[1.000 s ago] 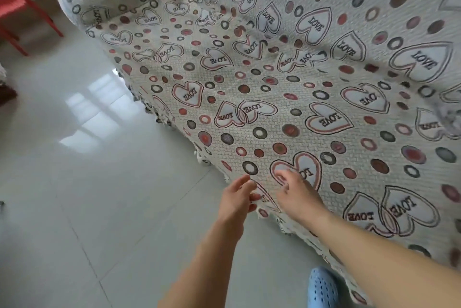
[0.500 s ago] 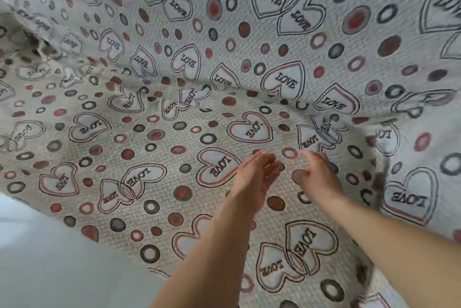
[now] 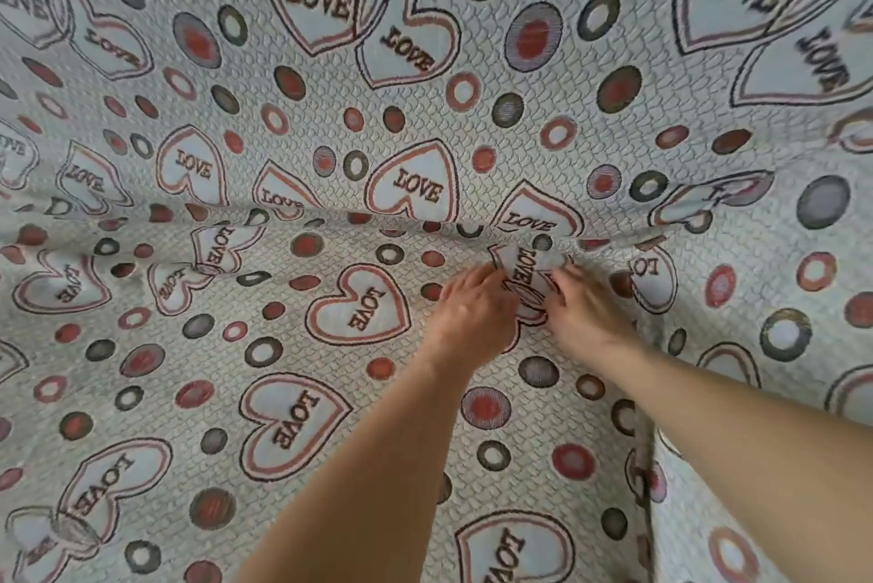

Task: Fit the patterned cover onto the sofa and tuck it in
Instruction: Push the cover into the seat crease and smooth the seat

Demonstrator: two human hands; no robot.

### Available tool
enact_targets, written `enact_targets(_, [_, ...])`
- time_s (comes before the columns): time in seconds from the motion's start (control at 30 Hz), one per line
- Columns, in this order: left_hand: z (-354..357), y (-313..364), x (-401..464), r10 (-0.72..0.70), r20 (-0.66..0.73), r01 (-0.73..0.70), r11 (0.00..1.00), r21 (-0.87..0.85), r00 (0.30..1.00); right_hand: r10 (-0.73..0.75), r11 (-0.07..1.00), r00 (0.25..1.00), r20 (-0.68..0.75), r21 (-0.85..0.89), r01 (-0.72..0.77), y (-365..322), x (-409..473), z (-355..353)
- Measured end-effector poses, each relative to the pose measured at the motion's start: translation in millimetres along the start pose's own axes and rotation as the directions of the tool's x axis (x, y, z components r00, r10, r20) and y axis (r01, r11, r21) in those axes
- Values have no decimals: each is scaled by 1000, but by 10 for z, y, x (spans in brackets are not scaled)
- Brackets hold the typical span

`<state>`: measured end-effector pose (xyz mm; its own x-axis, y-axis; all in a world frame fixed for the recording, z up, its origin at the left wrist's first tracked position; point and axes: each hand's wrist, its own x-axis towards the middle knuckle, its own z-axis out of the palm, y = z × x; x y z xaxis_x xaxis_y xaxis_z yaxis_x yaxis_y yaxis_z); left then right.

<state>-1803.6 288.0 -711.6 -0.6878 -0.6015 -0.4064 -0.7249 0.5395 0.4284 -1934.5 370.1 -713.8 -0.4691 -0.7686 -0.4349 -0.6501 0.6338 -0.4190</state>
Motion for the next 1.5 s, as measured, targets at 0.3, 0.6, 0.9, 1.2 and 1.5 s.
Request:
enact_targets(0.3, [-90,74,576,-40,98,17,972,233,994,31,995,972,234,-103,-7,195,432,-63])
enact_targets(0.6, [-19,-20,1078,-7,73,-12,967,255,997,110,993,987,120,-63,-103,308,867,112])
enact_targets(0.9, [64,85,619,76,21,-79,936,343,997,261,963,962,78,53,-265,188,316,8])
enact_targets(1.2, [80,-3,729,126,139,-164,936,312,982,287,940,947,147,150,-308,389,237,29])
enact_targets(1.5, [-82,-172,582,208,88,-224,942,252,974,444,896,894,55,-56,-441,97,305,26])
